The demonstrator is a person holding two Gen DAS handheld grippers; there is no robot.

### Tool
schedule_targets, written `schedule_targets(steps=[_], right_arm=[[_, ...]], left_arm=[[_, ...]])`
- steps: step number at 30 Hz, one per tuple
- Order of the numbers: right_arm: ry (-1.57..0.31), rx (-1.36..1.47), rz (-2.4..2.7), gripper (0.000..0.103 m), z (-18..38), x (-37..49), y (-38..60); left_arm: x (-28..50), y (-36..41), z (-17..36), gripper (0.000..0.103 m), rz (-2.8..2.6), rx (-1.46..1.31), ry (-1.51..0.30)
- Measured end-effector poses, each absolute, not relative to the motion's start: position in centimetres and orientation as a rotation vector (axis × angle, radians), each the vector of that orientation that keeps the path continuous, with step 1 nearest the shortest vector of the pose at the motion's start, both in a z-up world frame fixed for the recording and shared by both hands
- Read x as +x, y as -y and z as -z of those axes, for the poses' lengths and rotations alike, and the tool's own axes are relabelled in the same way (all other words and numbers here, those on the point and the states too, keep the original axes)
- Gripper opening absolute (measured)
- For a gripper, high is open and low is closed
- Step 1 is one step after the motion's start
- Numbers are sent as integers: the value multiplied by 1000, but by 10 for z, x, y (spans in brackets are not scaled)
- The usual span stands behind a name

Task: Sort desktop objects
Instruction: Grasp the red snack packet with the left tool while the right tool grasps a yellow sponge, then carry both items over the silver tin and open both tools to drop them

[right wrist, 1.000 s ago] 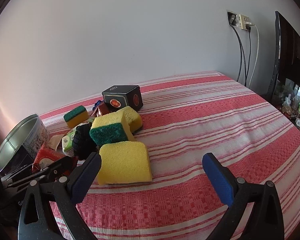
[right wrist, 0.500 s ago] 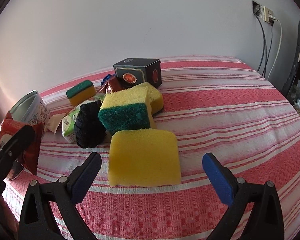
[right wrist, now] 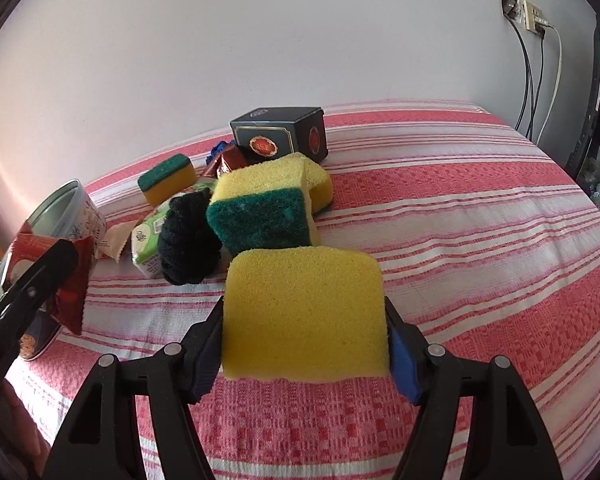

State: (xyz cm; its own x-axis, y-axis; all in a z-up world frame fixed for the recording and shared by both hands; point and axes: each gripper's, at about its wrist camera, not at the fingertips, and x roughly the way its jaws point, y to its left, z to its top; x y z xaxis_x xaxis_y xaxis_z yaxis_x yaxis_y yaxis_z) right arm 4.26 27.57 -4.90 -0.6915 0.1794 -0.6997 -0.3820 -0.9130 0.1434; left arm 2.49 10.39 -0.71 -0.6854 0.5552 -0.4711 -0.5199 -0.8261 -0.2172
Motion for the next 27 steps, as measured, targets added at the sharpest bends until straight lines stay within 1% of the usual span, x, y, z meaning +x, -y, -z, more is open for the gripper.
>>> schedule_targets(steps=[7, 12, 21, 27], right_arm=[[-302, -779, -2742, 72, 1, 69, -244], [-247, -644, -2878, 72, -23, 67, -208], [-177, -542, -3129, 73, -35, 24, -125], [-150, -558, -3191, 73, -31, -18, -78]], left_arm=[[33, -88, -4, 45, -2489, -659, 73], [27, -42, -15, 45, -2617, -665, 106], [2, 49, -32, 45, -2875, -692, 133], [-19, 82, -30, 45, -2970, -757, 107]])
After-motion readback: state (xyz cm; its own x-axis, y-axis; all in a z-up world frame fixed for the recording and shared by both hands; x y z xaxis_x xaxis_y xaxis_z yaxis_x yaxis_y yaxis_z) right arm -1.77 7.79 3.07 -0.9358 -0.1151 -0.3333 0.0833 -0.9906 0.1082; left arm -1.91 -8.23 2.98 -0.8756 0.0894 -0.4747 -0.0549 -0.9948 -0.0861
